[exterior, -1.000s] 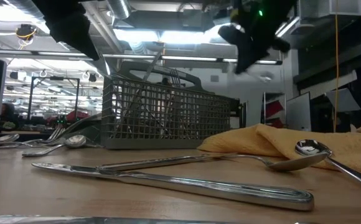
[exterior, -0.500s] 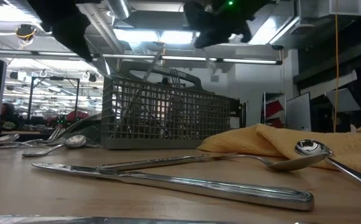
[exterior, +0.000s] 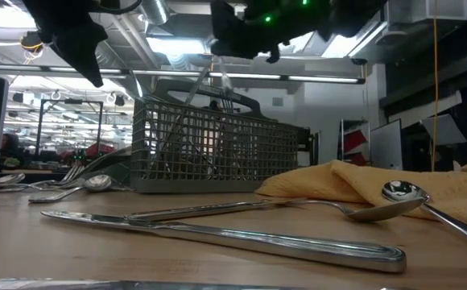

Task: Sort silverware
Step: Put the silver knife into the gray silverware basket

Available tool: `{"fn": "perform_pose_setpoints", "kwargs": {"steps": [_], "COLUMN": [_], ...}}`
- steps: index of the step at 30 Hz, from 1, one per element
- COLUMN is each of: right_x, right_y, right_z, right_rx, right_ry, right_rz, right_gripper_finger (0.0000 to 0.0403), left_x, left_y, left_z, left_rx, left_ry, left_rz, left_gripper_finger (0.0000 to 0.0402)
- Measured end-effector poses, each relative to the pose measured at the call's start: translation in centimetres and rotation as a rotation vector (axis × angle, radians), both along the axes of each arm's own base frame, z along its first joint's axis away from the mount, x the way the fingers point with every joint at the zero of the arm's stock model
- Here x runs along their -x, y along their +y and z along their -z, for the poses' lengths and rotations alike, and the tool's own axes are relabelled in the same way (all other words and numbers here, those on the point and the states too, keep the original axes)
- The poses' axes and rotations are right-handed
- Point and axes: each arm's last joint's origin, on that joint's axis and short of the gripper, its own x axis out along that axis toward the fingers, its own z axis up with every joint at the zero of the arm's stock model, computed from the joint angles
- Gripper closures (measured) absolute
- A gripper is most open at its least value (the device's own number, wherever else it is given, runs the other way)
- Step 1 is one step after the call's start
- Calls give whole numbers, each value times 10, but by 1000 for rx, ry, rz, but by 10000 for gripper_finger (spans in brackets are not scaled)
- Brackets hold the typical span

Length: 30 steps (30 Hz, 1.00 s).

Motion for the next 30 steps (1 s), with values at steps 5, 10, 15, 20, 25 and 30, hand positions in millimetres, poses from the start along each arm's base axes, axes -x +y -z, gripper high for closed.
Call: {"fn": "perform_pose_setpoints", "kwargs": {"steps": [5, 10, 15, 20, 25, 30], "right_x": [-12, -20, -25, -28, -28, -27], "right_y": [-12, -22, -24, -24, -24, -25], "right_z": [16, 34, 50, 61, 67, 69], "right_rx": [52, 95, 94, 87, 78, 74], "right_ry": [-36, -40, -13, 27, 86, 108], "right_rz": [-73, -118, -136, -139, -138, -106], "right_gripper_finger": [397, 398, 397, 391, 377, 367], "left_x": [0, 0, 0, 0, 0, 0], "left_y": [0, 0, 0, 0, 0, 0], "left_z": [0, 0, 0, 0, 0, 0], "left_rx": [-1, -4, -5, -8, -8, -8], "left_ry": [3, 11, 14, 24, 24, 24], "left_rz": [0, 6, 9, 17, 17, 17], "left_gripper_finger": [383, 383, 383, 383, 383, 383]}}
